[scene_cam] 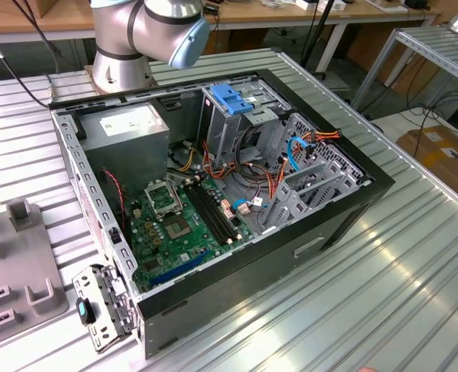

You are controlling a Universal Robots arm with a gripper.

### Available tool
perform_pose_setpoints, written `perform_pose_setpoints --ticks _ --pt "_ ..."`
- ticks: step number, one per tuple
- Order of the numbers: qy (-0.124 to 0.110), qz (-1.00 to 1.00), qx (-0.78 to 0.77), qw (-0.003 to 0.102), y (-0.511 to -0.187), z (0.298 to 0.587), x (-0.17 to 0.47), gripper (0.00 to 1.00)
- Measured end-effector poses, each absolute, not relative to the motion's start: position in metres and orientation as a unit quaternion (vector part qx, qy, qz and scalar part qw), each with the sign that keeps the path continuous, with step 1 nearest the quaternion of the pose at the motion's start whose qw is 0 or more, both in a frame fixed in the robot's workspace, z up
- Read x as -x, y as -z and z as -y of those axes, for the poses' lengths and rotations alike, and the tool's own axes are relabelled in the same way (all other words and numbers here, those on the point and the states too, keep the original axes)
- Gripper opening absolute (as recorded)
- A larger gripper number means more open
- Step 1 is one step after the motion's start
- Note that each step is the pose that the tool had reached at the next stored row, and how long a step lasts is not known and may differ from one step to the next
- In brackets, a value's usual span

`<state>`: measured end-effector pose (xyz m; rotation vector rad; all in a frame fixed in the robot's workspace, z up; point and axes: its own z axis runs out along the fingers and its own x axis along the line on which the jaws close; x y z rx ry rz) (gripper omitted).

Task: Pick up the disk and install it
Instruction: 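Reach for the disk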

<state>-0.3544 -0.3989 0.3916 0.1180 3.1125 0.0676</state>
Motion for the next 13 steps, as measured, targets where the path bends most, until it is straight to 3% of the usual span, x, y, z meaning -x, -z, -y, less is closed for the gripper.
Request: perform_pose_setpoints --ticks 13 --pt "-0.022 -0.999 -0.038 0.013 -0.3916 0.3989 0.3567 0.11"
